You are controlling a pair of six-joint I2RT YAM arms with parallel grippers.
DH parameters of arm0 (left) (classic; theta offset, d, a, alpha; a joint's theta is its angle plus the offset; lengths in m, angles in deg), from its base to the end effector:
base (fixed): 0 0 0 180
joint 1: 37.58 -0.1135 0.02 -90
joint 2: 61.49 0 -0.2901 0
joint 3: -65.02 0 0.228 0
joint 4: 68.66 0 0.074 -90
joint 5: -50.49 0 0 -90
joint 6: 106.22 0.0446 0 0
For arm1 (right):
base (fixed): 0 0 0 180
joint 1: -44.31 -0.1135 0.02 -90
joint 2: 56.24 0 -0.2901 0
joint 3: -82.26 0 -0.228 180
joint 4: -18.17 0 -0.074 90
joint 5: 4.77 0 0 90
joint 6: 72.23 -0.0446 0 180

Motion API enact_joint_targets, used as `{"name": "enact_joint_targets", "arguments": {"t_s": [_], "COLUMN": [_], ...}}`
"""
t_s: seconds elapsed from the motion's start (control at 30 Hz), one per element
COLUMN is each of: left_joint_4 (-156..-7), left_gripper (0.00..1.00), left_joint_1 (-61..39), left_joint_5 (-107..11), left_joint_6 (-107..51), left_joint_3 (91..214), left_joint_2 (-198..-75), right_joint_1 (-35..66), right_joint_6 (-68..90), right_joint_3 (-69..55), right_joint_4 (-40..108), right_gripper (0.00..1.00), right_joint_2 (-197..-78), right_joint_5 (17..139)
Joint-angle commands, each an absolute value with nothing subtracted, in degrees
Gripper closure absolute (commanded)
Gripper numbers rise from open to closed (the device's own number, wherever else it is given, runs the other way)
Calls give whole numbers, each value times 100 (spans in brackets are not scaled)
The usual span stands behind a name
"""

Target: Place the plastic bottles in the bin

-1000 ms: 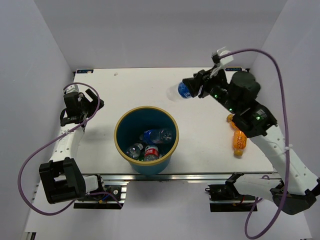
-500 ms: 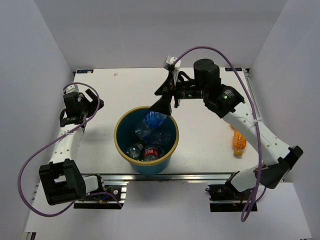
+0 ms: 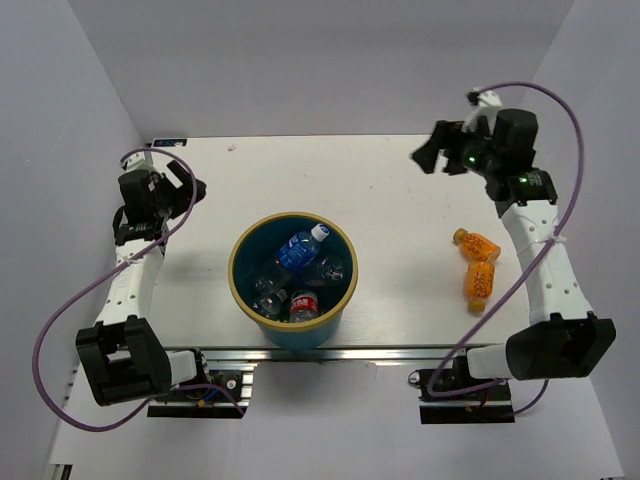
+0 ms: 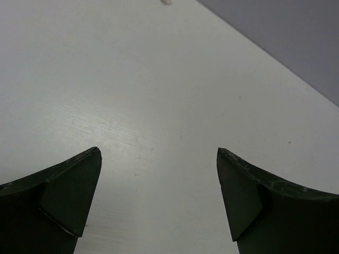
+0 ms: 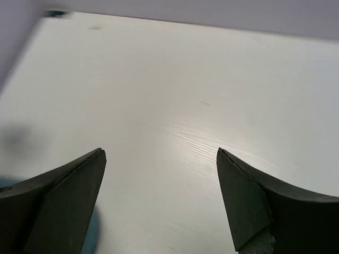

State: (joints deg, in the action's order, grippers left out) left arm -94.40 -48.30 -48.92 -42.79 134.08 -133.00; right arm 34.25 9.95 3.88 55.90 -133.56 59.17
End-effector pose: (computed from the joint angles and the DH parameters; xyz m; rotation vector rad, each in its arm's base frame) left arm 0.2566 0.0412 0.3231 -0.5653 1.9944 -0.3397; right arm 0.2674 0.0673 0.4639 -0.3631 1.7891 0.6308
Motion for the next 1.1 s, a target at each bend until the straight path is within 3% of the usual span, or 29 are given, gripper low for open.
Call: {"name": "enact_joint_targets", "arguments": {"t_s": [0.0,0.17,0.27,0.37,0.83,0.93,1.0,1.07], "left_joint_4": [-9017,-8805,-8796,-8524,-8611,-8769,-8787,-8744], "left_gripper": [2,2,2,2,2,2,2,2], "left_joint_1": [-4856,-4856,-4856,-4856,-4856,-4848,-4856,-4856], "left_joint_5": [-5330,-5611,-5691,-5910,-5648,-5507,-5471,-5471], "left_joint_6": [-4259,-4285,-4337,-4425,-4338,-4329,-4338,-4329], "left_joint_3": [13776,13925,14039,14048,14267,14400,14400,14373], "left_joint_2": [-13426,-13838,-13971,-14059,-14393,-14464,-14473,-14438], "right_joint_1": [4210,4686,4809,4897,5125,5134,5134,5134], "right_joint_6": [1142,4449,5473,5714,5750,5583,5539,5443], "right_joint_3": [48,-812,-1199,-1427,-1385,-1139,-998,-630], "right_joint_4": [6381,6638,6866,6824,7139,7446,7665,7868], "right_gripper": [11,11,11,11,12,28,56,68], "right_joint_2": [-13560,-13798,-13921,-14105,-15854,-16100,-16154,-16128], "right_joint_5": [7908,8638,8865,9427,9227,9051,8763,8577]}}
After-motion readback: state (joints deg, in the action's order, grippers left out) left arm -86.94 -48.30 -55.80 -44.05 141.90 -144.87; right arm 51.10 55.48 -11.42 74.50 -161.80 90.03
